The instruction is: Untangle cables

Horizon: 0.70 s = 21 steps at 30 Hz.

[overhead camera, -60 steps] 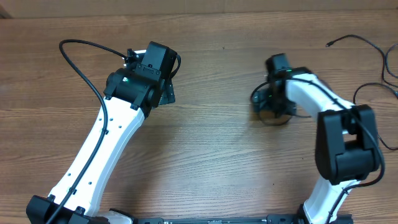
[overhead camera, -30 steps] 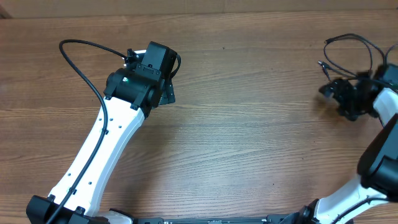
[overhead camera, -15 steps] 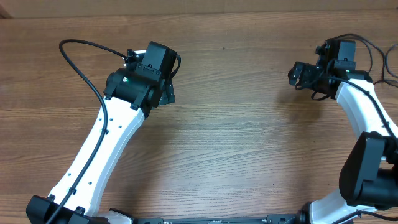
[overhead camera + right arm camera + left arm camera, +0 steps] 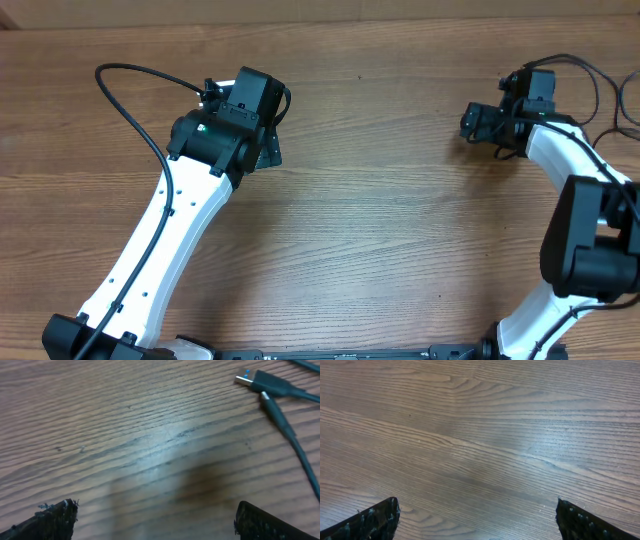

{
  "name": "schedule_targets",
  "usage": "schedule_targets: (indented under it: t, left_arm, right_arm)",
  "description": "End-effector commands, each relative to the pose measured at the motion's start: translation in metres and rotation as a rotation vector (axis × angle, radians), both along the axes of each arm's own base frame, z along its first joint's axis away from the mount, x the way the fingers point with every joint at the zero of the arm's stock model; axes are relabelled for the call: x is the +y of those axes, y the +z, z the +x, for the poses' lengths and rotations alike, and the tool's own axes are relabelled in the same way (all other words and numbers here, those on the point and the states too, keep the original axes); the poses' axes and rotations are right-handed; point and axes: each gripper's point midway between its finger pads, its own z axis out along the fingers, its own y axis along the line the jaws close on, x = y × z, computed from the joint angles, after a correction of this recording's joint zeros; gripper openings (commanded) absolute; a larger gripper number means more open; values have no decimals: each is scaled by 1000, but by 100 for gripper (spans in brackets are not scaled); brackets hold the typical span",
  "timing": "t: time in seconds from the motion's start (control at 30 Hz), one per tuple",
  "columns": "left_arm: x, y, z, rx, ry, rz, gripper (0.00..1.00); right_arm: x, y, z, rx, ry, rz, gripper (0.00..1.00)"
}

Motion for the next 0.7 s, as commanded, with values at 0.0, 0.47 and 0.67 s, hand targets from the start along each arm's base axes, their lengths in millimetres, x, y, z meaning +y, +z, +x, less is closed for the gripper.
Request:
schedule_targets:
  t: [0.0, 0.47, 0.67]
  left_arm:
    - [5, 8, -1, -24, -4, 16, 99]
    - [5, 8, -1, -24, -4, 16, 100]
    - [5, 8, -1, -24, -4, 16, 100]
  right_arm:
    - [-3, -12, 5, 1, 11, -17, 100]
    - [-13, -60, 30, -50, 64, -67, 100]
    - [-49, -79, 31, -68, -1, -76, 100]
